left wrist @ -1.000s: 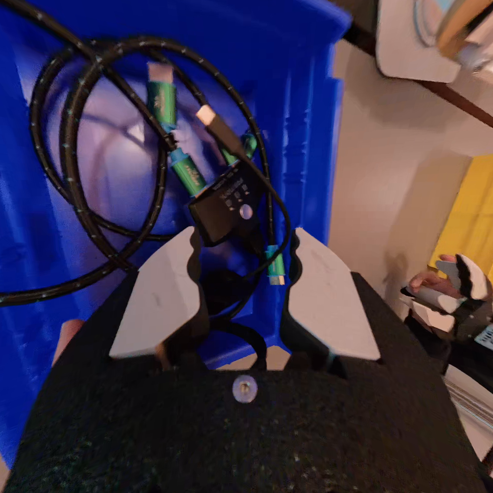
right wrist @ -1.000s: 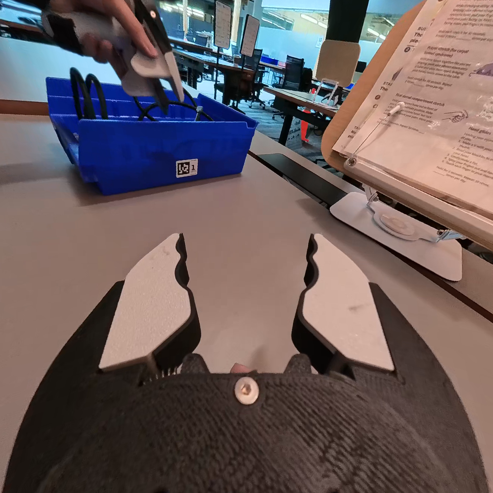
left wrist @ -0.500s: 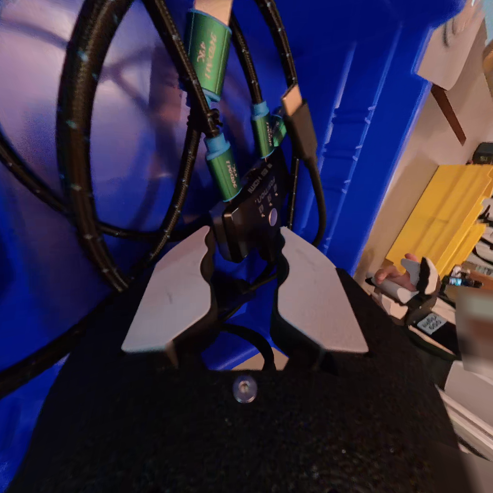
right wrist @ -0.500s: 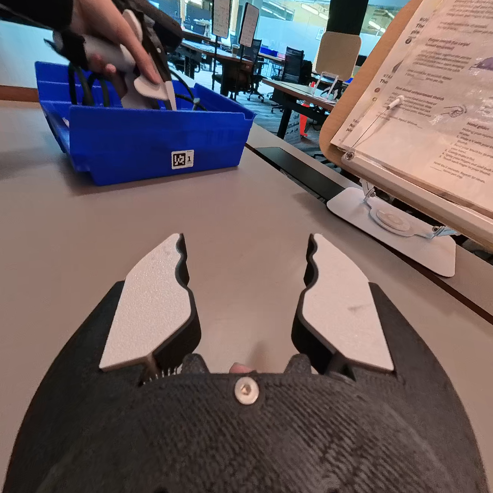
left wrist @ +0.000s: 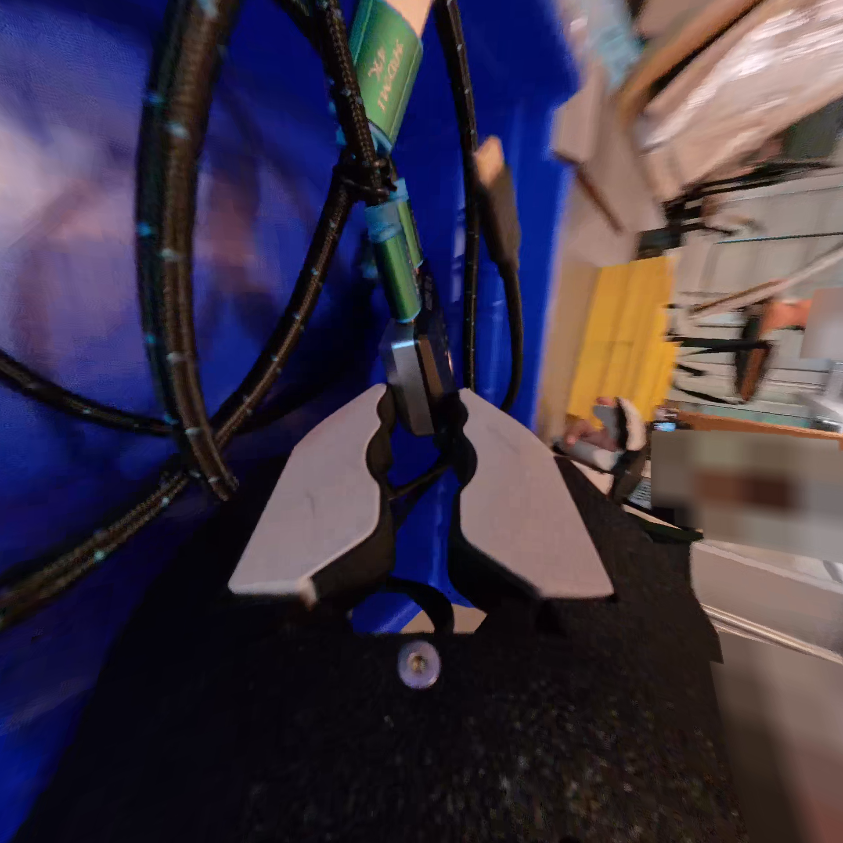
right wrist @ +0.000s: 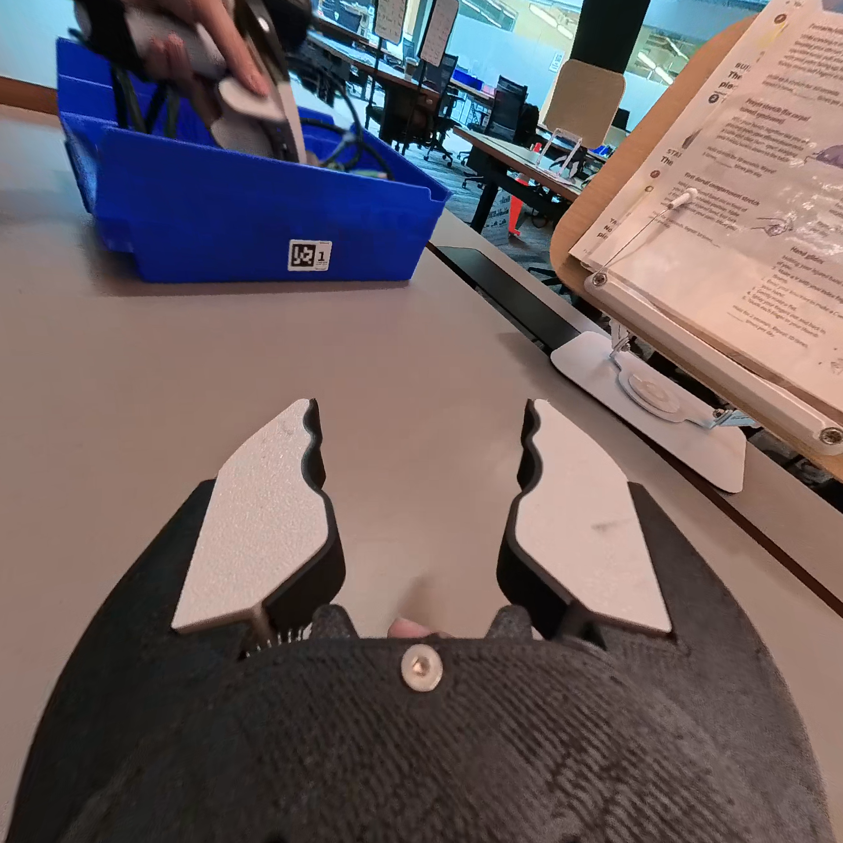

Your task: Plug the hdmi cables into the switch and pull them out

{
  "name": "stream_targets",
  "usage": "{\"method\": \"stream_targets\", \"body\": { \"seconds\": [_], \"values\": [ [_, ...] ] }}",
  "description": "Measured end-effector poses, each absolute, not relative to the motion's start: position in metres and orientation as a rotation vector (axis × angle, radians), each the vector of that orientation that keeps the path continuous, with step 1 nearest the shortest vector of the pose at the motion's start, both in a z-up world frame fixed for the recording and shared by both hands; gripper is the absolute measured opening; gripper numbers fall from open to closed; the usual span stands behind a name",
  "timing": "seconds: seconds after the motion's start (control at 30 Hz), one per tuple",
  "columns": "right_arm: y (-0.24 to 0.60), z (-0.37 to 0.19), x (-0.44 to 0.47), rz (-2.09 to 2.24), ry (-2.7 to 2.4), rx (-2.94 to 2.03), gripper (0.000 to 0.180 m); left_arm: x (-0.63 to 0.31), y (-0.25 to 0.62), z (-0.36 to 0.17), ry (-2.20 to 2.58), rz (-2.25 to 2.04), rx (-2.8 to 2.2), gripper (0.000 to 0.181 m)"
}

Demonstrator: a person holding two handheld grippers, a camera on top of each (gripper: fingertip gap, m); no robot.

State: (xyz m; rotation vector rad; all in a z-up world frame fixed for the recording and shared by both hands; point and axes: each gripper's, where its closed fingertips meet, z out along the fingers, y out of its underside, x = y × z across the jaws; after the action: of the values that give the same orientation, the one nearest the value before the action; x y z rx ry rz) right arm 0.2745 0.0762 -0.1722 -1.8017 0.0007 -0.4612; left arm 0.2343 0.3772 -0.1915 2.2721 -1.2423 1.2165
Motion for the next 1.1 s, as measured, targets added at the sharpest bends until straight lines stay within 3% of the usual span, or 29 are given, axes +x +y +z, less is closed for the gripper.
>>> {"method": "stream_targets", "body": {
  "seconds": [0.3,0.43,0.67,0.8,1.1],
  "values": [
    [0.075,-0.171,0.277,-0.461,0.015,-1.787,0.081,0.212,0.372,-0.099,-1.283,1.968,2.022,0.022],
    [0.076,-0.172,0.275,-0.458,0.001,-1.788,0.081,0.207,0.359,-0.059,-1.368,2.128,1.941,0.021],
    [0.079,-0.174,0.270,-0.371,0.021,-1.764,0.079,0.202,0.349,-0.002,-1.036,2.232,1.809,0.021],
    [0.079,-0.177,0.269,-0.361,0.012,-1.781,0.078,0.195,0.342,-0.006,-1.139,2.119,1.879,0.021],
    [0.081,-0.178,0.264,-0.377,-0.030,-1.801,0.078,0.197,0.377,-0.078,-1.565,1.664,2.366,0.022]
  ]
}}
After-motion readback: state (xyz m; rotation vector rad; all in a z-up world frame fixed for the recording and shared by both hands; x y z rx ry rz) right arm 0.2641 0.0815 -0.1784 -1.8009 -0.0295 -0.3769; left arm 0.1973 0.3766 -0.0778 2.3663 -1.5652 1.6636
